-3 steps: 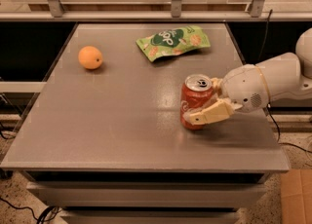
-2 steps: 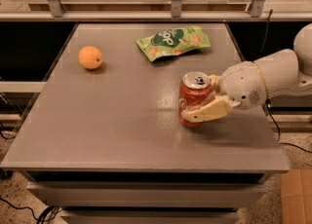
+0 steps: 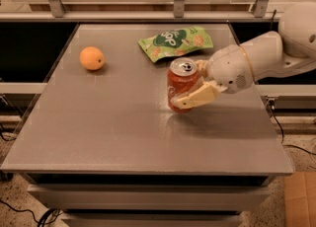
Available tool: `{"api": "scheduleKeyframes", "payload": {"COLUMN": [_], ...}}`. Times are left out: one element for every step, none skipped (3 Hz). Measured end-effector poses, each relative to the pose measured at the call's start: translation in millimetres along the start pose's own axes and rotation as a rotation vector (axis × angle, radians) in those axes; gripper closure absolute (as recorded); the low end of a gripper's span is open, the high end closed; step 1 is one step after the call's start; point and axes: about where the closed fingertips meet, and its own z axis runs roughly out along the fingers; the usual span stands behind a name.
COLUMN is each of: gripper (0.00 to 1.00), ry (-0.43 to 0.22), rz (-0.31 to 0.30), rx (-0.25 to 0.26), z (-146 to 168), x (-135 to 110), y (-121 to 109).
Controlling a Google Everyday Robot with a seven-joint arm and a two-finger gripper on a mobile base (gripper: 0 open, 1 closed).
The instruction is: Move coke can near green rice chip bag
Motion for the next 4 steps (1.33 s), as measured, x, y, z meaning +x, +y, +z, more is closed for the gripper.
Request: {"api": "scheduleKeyframes", "payload": {"gripper": [1.0,1.0,1.0,1.0], "ry": [-0.018,-0.026,-0.026,-0.026], "rz": [-0.055,-0.085,-0.088,-0.088], "rx": [-0.014,-0.012,0.033,0.033], "z": [10.3,18.0,21.3,21.4], "x": [-11.2,-15.9,-16.9,-16.9], "y": [-23.7,-48.9,-92.1,-92.1]}}
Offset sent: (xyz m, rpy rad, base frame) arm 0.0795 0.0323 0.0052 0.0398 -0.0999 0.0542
